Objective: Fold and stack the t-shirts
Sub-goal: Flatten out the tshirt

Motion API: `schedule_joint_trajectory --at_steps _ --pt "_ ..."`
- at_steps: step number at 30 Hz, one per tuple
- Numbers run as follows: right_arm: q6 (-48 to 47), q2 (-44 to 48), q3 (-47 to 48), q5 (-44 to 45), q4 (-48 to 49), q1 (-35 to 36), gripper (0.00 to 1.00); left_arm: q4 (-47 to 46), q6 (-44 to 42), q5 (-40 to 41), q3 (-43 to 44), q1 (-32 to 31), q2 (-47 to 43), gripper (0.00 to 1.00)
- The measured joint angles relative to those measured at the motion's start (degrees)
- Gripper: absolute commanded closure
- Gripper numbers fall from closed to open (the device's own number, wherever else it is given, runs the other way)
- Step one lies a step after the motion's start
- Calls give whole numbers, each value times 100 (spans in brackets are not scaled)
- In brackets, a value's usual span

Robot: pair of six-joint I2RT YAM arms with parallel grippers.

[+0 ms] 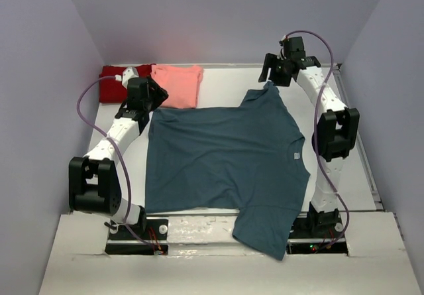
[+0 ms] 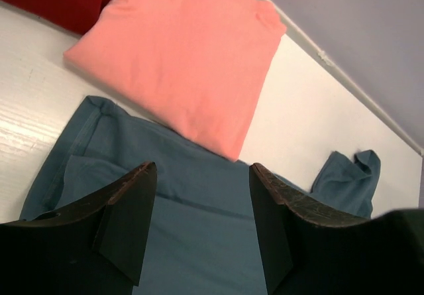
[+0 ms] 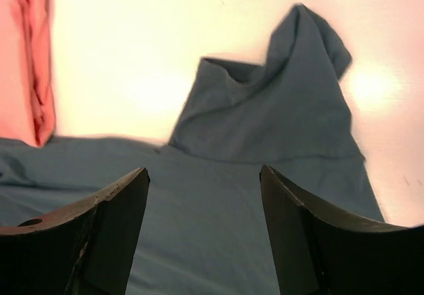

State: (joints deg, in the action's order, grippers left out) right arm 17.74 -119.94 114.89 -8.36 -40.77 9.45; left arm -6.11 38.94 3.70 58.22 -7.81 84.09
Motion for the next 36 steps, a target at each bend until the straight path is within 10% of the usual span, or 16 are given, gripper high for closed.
schedule_joint_trajectory --at_steps 13,36 --pt "457 -992 2199 -468 -1307 -76 30 1045 463 31 837 4 76 33" --pt "481 85 424 -577 -1526 -118 29 741 551 -1547 745 1370 1661 34"
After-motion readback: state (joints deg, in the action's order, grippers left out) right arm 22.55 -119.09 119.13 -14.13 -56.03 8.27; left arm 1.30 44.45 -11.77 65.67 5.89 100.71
